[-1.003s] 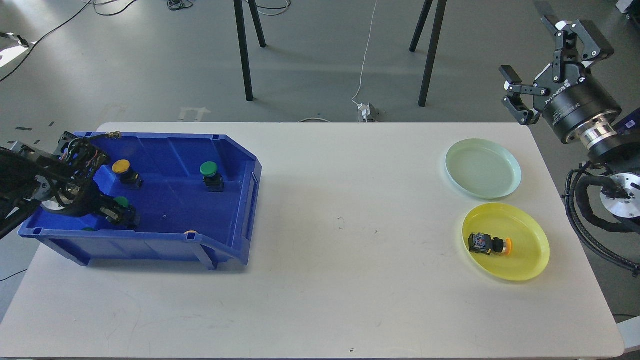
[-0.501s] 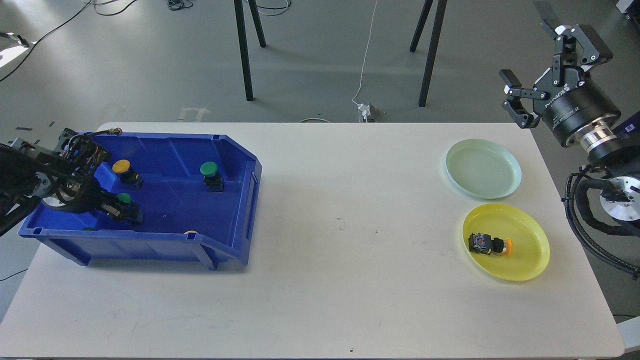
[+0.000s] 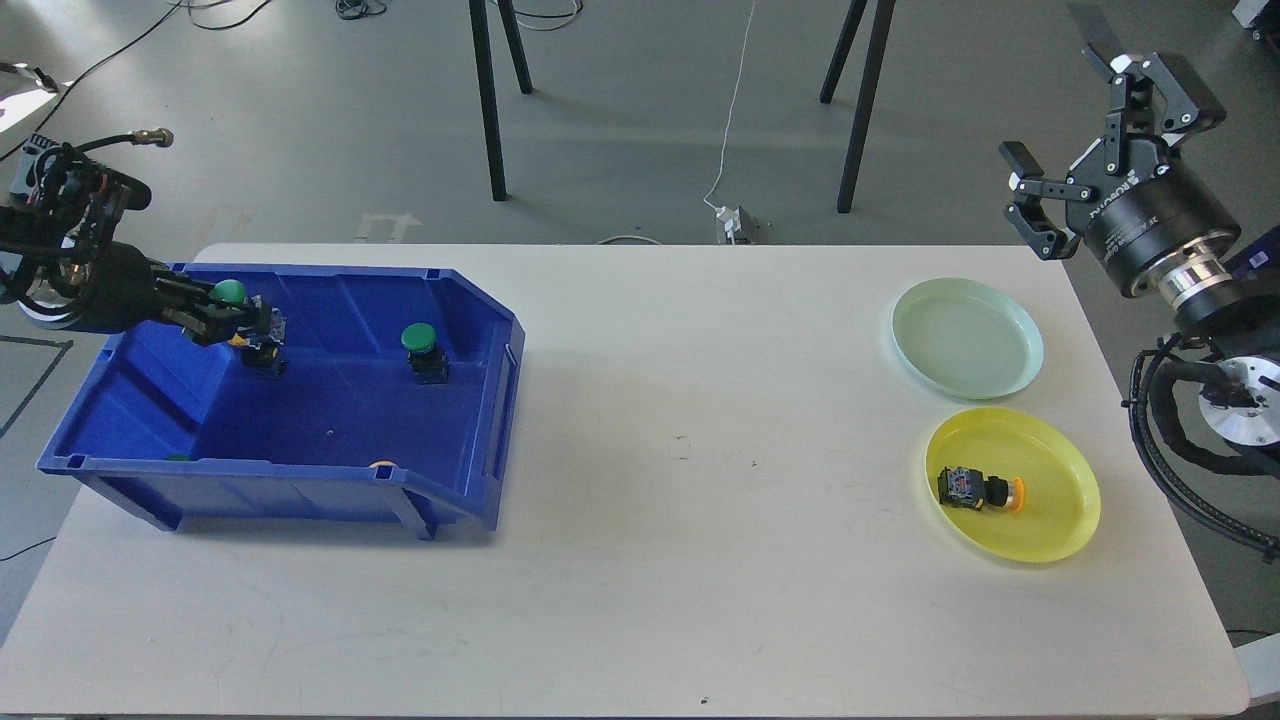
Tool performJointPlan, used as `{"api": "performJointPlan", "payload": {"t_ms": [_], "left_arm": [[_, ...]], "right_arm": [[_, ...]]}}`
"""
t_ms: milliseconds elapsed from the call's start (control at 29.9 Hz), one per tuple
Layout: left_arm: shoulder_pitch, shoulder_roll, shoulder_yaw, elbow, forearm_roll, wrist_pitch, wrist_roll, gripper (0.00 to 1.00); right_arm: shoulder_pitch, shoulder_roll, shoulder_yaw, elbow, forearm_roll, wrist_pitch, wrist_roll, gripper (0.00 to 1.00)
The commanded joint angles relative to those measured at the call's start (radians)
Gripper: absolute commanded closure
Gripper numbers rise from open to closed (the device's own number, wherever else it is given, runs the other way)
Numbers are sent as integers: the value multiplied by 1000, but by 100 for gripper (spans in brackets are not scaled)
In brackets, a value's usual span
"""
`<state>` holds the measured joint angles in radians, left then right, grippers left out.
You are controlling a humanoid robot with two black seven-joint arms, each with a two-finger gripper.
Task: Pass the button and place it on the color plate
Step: 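Lift the green button and extend the left arm toward the right gripper, then grasp the green button with the right gripper and release the left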
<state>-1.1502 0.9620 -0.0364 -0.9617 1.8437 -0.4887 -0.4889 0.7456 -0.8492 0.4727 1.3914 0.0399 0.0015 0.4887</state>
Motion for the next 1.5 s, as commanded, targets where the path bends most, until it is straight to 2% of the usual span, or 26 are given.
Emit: {"api": "performJointPlan", "payload": {"t_ms": [0,100,201,334,434,535,668,869,969,1136,1470], "left_arm": [[-17,108,-31,-150,-186,0,0,84],[-17,164,-114,-222,-366,0,0,84],[-7,146,-227,-221,-605,0,0,84],[20,-27,-247,-189,-891,0,0,84],[69,-170,-249,-157,-980,0,0,84],[110,-287,-251,-124,-980,0,0,84],[141,-341,-244,-114,-966,0,0,84],[162,-417,-247,-46,-943,0,0,84],[162,-419,-244,-46,-943,0,0,84],[162,-419,-244,-45,-943,0,0,84],[164,-421,-243,-43,-942,0,0,83]], "right_arm": [[0,2,1,0,0,0,0,4],[0,2,1,0,0,0,0,4],[-2,2,-2,0,0,-3,0,4],[-20,22,-2,3,0,-12,0,4],[-29,22,-3,12,0,-31,0,4],[-54,22,-6,29,0,-26,0,4],[-80,47,-16,51,-2,-25,0,4],[-100,227,-25,46,-90,-37,0,4],[-86,324,-52,35,-129,-72,0,4],[-34,416,-115,-1,-135,-114,0,4],[17,521,-138,-63,-133,-115,0,5]]}}
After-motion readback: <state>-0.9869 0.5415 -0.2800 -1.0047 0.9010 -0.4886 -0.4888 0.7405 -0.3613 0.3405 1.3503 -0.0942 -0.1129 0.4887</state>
